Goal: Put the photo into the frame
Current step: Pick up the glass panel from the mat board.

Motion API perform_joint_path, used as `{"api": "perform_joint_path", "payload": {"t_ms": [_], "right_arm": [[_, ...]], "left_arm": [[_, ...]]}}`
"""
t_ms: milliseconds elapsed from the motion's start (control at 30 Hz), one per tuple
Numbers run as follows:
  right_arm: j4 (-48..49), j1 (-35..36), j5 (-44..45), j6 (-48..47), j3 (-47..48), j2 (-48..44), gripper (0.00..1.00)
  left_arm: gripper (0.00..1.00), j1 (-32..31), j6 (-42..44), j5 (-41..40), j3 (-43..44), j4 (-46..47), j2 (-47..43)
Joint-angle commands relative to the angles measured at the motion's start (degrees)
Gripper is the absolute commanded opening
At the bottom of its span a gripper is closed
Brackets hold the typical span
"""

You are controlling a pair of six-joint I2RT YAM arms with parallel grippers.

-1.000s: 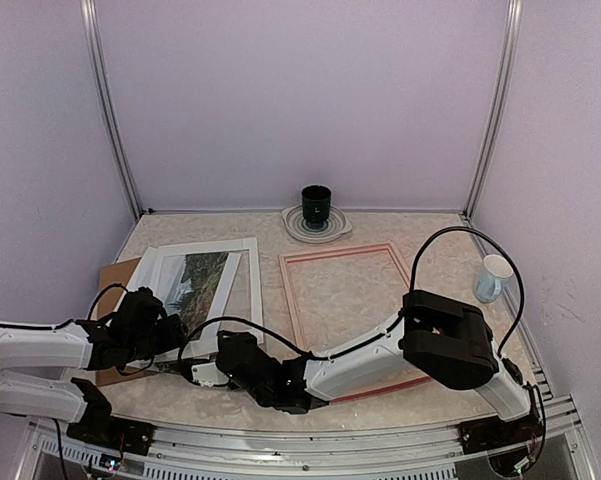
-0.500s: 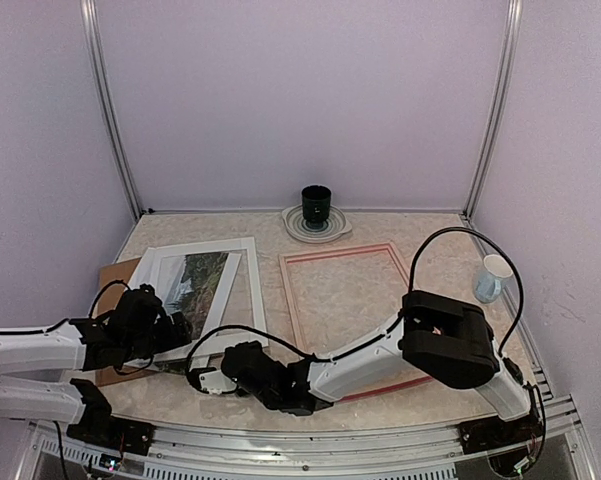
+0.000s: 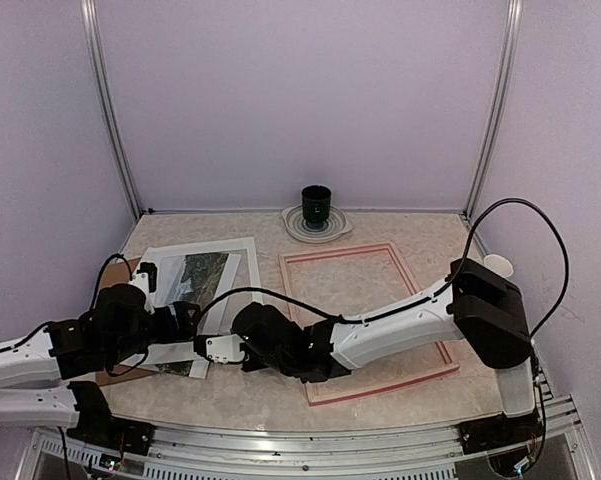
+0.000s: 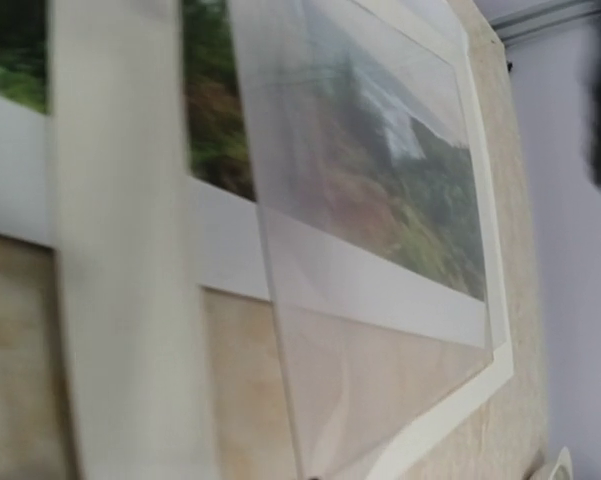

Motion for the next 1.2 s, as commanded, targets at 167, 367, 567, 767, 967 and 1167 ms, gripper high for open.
{"api": "perform_joint_path", "payload": {"t_ms": [167, 367, 567, 767, 967, 1167], "right_arm": [[-2.9, -1.7, 0.8, 2.1, -3.6, -6.2, 0.03], [-4.4, 0.3, 3.0, 1.0, -5.8, -8.1, 0.03], [-2.6, 3.0, 11.0, -2.5, -9.2, -9.5, 0.01], [2.6, 4.3, 17.6, -12.0, -13.4, -11.6, 0.00], [5.6, 4.9, 21.2, -16.5, -17.3, -13.2, 0.00], [6.2, 6.6, 23.3, -17.7, -21.3, -16.5, 0.00]], "left_arm": [[0.99, -1.2, 1.1, -4.0, 0.5, -1.0, -1.5], [0.99, -1.1, -1.4, -3.9, 2.0, -0.4, 1.6], [0.99, -1.2, -2.9, -3.0, 2.1, 1.2, 6.0], [0.99, -1.1, -4.5, -0.9, -0.6, 4.7, 6.7], [0.99, -1.2, -5.1, -0.4, -2.1, 4.9, 5.8], [0.99, -1.2, -5.5, 0.1, -3.5, 5.1, 4.6]]}}
